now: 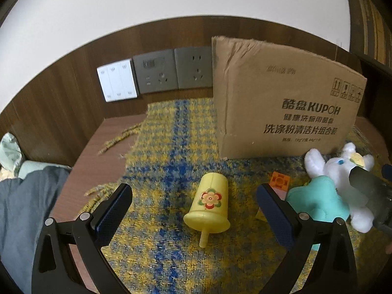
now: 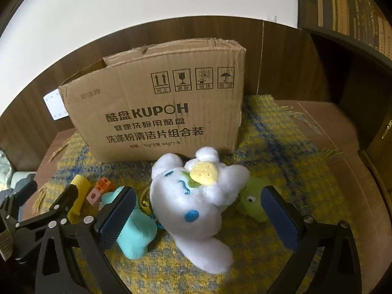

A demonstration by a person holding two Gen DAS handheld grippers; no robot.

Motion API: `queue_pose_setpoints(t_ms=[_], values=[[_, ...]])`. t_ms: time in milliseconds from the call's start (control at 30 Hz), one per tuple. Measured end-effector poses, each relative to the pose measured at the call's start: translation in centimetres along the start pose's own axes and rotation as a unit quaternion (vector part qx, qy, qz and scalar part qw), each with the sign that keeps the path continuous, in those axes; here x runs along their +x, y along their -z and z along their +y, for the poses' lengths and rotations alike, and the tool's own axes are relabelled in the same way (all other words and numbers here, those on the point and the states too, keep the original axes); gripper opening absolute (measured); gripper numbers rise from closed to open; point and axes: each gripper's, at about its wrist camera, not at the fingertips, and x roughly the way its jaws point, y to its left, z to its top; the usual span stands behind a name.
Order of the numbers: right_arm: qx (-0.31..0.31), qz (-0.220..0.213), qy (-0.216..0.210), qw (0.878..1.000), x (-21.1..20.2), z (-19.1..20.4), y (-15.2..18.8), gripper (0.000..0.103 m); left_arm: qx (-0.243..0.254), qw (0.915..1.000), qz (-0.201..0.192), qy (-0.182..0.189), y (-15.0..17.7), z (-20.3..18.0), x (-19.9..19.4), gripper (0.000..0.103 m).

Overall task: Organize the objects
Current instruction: 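Withdraw both tools from the box back toward the remaining toys, then grasp the yellow flower sippy cup with the left tool while the right tool grasps the white bunny plush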

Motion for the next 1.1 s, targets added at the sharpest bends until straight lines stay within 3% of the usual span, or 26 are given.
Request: queue_pose_setpoints(t_ms=[567, 667, 933, 1100], values=[[0.005, 0.034, 0.019, 0.999, 2.0, -0.3, 0.0, 0.102, 0.001, 0.9982, 0.051, 0.032, 0.6, -0.3, 2.7, 0.100], [0.003, 0.033, 0.020, 0.999, 1.7, -0.3, 0.1, 0.102, 0.006, 0.9975, 0.058, 0.038, 0.8, -0.4, 3.0, 0.094], [-0.007, 0.045, 0.021, 0.999, 2.8, -0.1, 0.4, 0.102, 0.012, 0.9944, 0.079, 0.069, 1.4, -1.5, 3.8, 0.043], [-0.022, 0.045, 0.024, 0.998, 3.0, 0.5, 0.5, 0.100, 0.020, 0.9947, 0.069, 0.074, 1.4, -2.0, 3.4, 0.042]])
